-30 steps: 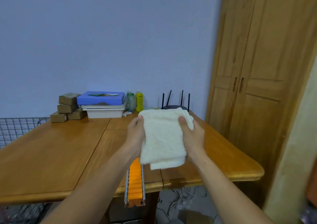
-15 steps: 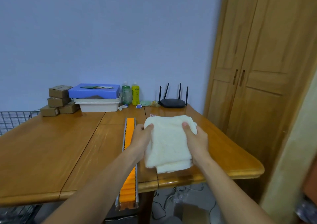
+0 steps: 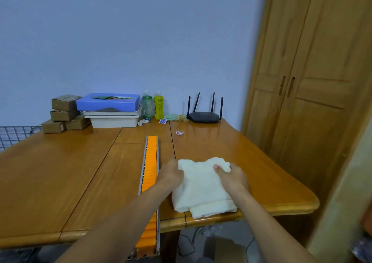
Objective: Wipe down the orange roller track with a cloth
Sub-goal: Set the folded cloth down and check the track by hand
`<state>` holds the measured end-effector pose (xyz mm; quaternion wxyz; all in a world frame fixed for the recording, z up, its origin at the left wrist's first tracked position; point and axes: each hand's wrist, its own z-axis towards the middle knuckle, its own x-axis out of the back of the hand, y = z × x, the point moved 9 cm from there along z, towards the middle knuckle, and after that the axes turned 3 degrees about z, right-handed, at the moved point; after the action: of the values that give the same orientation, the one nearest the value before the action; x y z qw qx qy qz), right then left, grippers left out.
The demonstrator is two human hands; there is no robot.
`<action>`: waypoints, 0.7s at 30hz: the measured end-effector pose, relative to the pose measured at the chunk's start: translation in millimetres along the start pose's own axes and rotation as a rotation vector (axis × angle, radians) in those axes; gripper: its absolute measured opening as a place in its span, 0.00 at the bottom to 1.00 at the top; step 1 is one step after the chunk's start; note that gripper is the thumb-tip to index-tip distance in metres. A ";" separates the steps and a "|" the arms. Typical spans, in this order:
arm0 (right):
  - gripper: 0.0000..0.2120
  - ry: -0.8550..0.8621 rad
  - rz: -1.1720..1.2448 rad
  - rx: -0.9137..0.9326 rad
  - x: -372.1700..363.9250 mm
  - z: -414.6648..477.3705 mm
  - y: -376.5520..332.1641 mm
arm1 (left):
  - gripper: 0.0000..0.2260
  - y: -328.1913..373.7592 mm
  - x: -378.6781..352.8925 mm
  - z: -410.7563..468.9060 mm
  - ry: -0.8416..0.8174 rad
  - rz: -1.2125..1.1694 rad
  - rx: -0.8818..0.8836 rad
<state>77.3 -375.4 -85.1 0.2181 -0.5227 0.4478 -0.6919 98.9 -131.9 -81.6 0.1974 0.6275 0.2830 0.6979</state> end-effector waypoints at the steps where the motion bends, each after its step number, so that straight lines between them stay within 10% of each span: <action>1: 0.30 -0.008 -0.074 -0.006 -2.3 1.1 1.8 | 0.13 -0.4 -0.6 0.5 0.004 0.047 -0.006; 12: 0.22 0.184 -0.746 0.283 -11.3 5.0 -42.9 | 0.08 -7.0 26.8 19.4 0.070 0.103 -0.095; 21: 0.16 -0.087 -0.490 0.633 -93.9 12.6 -121.8 | 0.21 -46.1 80.4 69.7 0.132 0.245 -0.126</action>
<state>142.8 -246.7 -30.8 0.2158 -0.5496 0.0651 -0.8044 153.3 -35.7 -46.1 0.1310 0.5963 0.1723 0.7730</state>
